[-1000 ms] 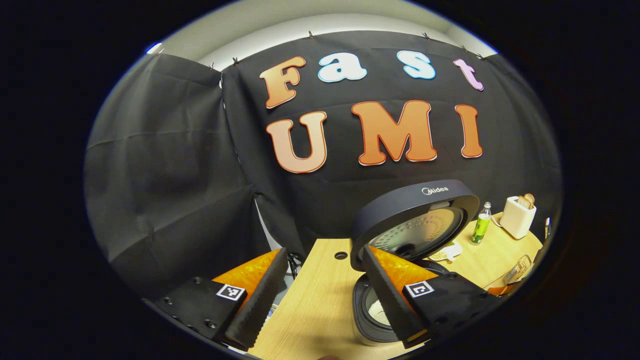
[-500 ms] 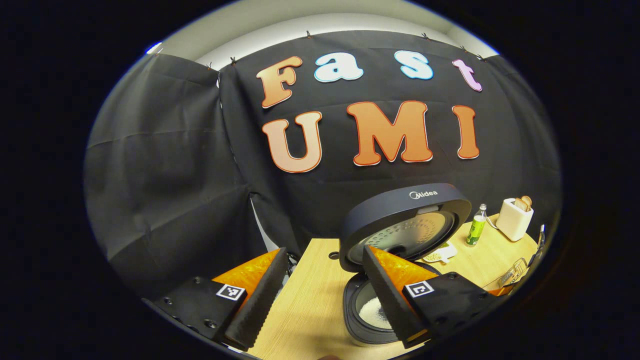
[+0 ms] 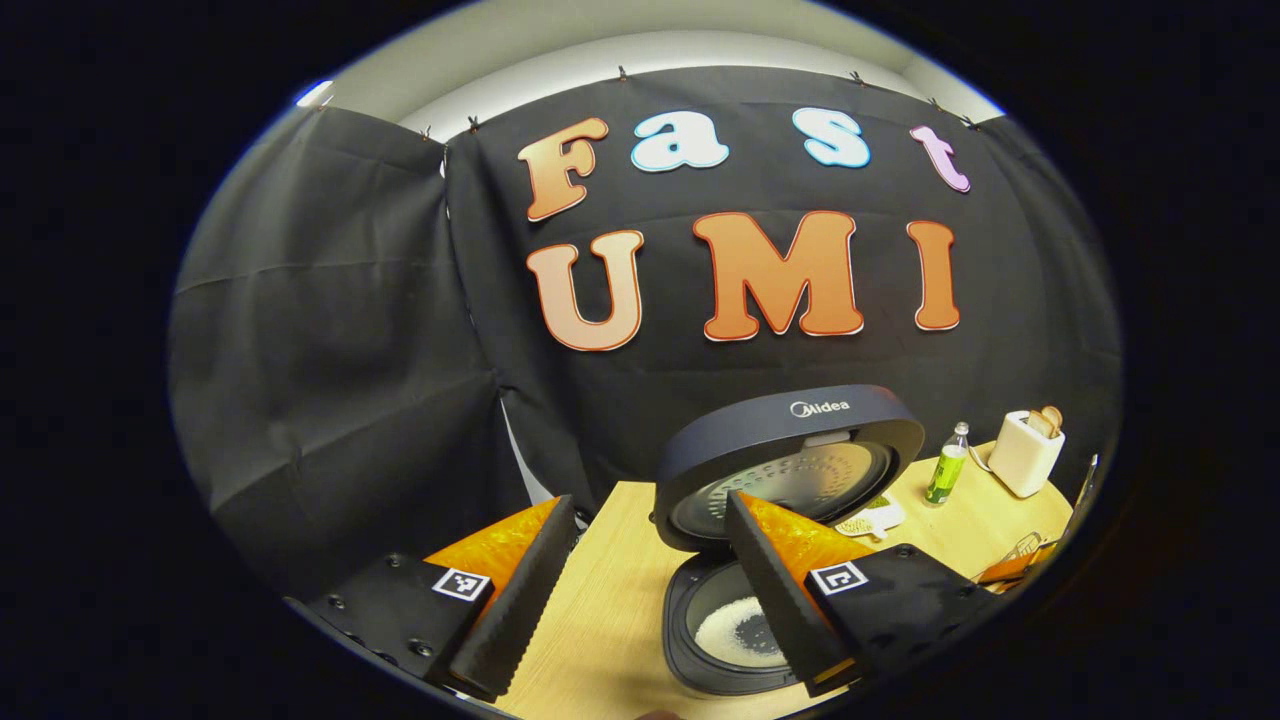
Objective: Close the left gripper, press the button to open the rice cooker; take a wooden spoon from the chopstick holder with the right hand, scoop a spoonful of rice and pour it into the rice cooker, then put the wooden spoon back into the chopstick holder.
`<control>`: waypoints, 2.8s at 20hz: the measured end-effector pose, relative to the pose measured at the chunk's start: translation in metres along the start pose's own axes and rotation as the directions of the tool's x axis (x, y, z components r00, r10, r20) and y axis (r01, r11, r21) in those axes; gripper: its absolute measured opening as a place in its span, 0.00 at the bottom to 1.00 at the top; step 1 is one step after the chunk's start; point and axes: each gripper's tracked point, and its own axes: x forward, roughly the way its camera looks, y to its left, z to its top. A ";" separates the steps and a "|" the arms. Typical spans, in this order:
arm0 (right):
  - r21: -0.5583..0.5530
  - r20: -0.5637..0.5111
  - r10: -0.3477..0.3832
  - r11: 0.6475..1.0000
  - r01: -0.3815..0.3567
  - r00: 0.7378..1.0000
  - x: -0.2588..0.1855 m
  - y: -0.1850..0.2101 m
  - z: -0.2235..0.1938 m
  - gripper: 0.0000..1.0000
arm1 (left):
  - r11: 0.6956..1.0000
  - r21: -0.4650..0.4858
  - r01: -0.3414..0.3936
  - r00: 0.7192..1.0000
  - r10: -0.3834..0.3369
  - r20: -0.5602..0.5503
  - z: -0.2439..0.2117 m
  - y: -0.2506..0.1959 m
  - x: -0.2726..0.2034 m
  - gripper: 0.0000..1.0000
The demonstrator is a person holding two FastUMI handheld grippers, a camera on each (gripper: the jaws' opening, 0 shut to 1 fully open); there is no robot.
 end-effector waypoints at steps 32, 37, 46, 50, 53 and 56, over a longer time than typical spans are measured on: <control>0.164 -0.203 0.197 0.973 -0.165 0.959 0.093 0.180 -0.019 0.10 | 0.922 -0.090 -0.378 0.925 0.380 0.011 -0.020 0.100 -0.078 1.00; -0.043 -0.144 0.111 0.992 -0.118 0.983 0.109 0.179 -0.022 0.10 | 0.915 -0.093 -0.392 0.920 0.392 -0.011 -0.031 0.113 -0.080 0.94; -0.374 -0.034 0.035 0.926 -0.045 0.999 0.119 0.184 -0.023 0.10 | 0.915 -0.068 -0.397 0.918 0.395 -0.042 -0.040 0.124 -0.080 1.00; -0.456 -0.001 0.033 0.890 -0.030 0.999 0.119 0.188 -0.027 0.10 | 0.921 -0.058 -0.385 0.923 0.384 -0.026 -0.035 0.121 -0.077 0.94; -0.487 0.006 0.035 0.873 -0.027 0.999 0.120 0.193 -0.030 0.10 | 0.923 -0.060 -0.379 0.925 0.378 -0.027 -0.036 0.119 -0.078 0.94; -0.523 0.030 0.029 0.852 -0.009 0.999 0.119 0.195 -0.030 0.10 | 0.923 -0.060 -0.380 0.925 0.379 -0.028 -0.038 0.122 -0.080 1.00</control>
